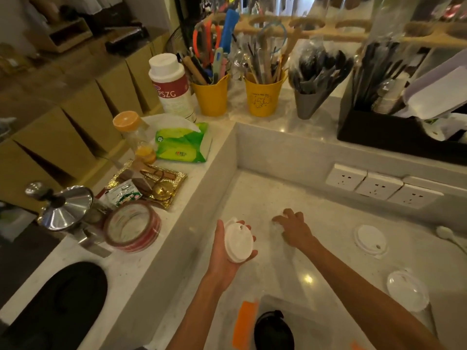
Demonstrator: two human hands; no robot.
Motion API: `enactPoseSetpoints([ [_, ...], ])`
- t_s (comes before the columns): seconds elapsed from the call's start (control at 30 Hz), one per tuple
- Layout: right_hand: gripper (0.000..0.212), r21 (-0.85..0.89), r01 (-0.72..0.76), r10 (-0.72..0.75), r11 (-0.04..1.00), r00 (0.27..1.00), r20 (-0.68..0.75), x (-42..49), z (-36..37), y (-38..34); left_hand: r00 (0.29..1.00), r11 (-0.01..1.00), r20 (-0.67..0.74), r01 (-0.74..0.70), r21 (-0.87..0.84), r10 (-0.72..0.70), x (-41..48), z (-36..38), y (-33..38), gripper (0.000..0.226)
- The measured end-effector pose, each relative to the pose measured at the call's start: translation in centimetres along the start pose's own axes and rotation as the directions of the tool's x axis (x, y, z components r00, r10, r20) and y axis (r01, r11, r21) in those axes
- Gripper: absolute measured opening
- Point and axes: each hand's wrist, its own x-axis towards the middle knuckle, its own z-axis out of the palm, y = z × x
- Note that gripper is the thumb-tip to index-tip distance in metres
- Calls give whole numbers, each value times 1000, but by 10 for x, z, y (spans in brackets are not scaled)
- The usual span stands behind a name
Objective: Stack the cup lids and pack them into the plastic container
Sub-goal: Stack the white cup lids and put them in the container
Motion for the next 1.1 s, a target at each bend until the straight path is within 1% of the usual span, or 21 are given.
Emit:
enactPoseSetpoints([
  [0.2,54,204,-176,177,963,984,12,-40,6,27,1000,999,26,4,51,-5,6,12,-12,63],
  [0.3,57,245,-199,194,949,980,48,-66,-5,39,999,998,47,-2,70,-1,4,23,-15,62],
  [0.33,62,315,-189,180,930,982,56,-74,-13,39,999,997,53,-9,79,4,3,29,-15,61],
  [0.37,66,441,-172,163,881,985,58,-83,-24,37,998,996,56,-20,92,15,3,35,-13,60],
  [0.43,65,706,-89,105,702,994,21,-104,-47,25,998,990,57,-31,135,23,-1,49,-10,62],
  [0.47,62,782,-35,68,623,998,-9,-116,-57,16,998,986,62,-26,164,16,-2,57,-10,69],
  [0.53,58,850,58,4,524,998,-70,-135,-70,-2,990,970,143,-23,242,-12,-7,71,-11,83],
  [0.6,57,876,132,-18,465,990,-139,-149,-75,-16,977,940,212,-72,333,0,-12,83,-16,91],
  [0.7,57,873,180,7,452,979,-206,-161,-75,-24,976,911,210,-139,389,59,-19,92,-19,94],
  [0.8,55,862,231,-16,452,968,-251,-169,-69,-25,968,893,238,-178,412,83,-25,94,-21,93],
  [0.9,55,813,277,-52,511,955,-293,-173,-66,-25,965,895,253,-166,413,62,-31,93,-22,95],
  [1.1,62,677,354,-104,645,919,-381,-179,-62,-14,960,924,281,-126,361,21,-32,98,-26,90],
])
